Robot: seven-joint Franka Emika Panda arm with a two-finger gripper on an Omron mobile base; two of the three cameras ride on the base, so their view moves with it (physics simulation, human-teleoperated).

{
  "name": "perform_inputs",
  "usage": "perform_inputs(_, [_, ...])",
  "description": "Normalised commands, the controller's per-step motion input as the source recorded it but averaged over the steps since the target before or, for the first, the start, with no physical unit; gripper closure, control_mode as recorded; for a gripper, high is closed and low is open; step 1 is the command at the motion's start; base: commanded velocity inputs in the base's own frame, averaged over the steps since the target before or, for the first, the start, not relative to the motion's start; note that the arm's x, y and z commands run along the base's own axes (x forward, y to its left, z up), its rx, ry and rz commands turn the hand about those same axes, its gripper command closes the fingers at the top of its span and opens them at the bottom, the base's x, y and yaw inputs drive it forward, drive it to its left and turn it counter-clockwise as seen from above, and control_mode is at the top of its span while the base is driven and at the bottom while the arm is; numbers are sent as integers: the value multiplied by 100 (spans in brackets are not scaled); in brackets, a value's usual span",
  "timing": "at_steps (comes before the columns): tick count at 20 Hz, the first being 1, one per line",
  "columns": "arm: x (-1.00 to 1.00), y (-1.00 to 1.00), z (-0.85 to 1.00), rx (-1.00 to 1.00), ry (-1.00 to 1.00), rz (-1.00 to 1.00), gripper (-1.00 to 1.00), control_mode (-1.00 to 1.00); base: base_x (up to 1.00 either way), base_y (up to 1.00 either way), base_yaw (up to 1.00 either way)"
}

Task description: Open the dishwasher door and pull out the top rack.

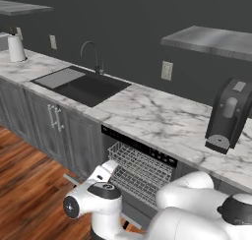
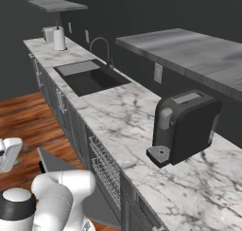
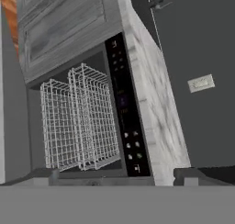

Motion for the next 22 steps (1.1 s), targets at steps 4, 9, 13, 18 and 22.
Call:
perform_inputs(4, [17, -33, 27, -1, 18, -8, -100, -100, 0, 0, 0])
perform_inputs(9, [21, -41, 0, -6, 1, -8, -100, -100, 0, 0, 0])
perform_inputs(13, [22, -25, 0, -12, 0, -7, -100, -100, 0, 0, 0])
perform_inputs(18, [28, -18, -3, -12, 0, -9, -100, -100, 0, 0, 0])
perform_inputs(22, [42, -16, -10, -7, 1, -8, -100, -100, 0, 0, 0])
